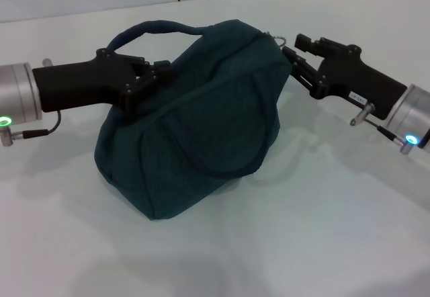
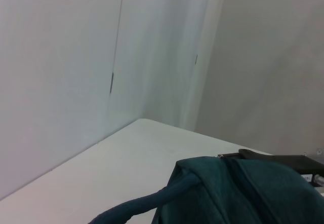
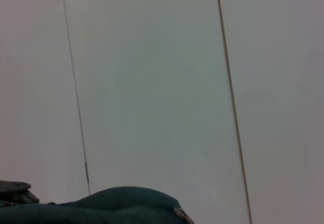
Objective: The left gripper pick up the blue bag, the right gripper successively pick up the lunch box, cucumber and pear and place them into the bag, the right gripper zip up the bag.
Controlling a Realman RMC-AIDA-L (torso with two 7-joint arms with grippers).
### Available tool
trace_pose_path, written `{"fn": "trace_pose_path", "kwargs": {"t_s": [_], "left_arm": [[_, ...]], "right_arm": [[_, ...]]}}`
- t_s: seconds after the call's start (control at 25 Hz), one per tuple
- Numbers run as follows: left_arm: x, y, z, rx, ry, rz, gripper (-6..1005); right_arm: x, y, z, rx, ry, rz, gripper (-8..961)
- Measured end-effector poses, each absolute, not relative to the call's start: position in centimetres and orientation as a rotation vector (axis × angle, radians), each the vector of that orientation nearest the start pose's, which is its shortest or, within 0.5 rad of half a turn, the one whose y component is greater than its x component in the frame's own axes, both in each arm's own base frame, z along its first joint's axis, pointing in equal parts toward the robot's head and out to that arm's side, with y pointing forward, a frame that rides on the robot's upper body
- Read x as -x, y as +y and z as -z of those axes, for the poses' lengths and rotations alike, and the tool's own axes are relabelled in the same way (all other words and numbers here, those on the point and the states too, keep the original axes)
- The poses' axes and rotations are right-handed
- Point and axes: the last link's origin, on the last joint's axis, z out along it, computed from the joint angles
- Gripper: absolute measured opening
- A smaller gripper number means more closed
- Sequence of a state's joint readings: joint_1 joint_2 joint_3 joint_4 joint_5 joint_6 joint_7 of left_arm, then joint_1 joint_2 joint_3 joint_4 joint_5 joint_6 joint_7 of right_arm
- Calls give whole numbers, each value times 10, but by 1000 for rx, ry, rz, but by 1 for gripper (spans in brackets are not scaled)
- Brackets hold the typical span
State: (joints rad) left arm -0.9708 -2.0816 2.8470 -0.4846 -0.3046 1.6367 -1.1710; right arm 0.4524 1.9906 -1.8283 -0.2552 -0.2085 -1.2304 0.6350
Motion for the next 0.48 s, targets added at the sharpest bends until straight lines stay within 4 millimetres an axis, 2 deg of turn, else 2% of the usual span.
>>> {"fn": "trace_pose_path", "kwargs": {"t_s": [0.28, 0.48], "left_arm": [[202, 381, 14, 2772, -444, 783, 36], [200, 380, 17, 2772, -430, 799, 36]], "right_arm": [[-272, 352, 23, 2173, 402, -883, 337], [-263, 355, 28, 2170, 330, -874, 335]]}}
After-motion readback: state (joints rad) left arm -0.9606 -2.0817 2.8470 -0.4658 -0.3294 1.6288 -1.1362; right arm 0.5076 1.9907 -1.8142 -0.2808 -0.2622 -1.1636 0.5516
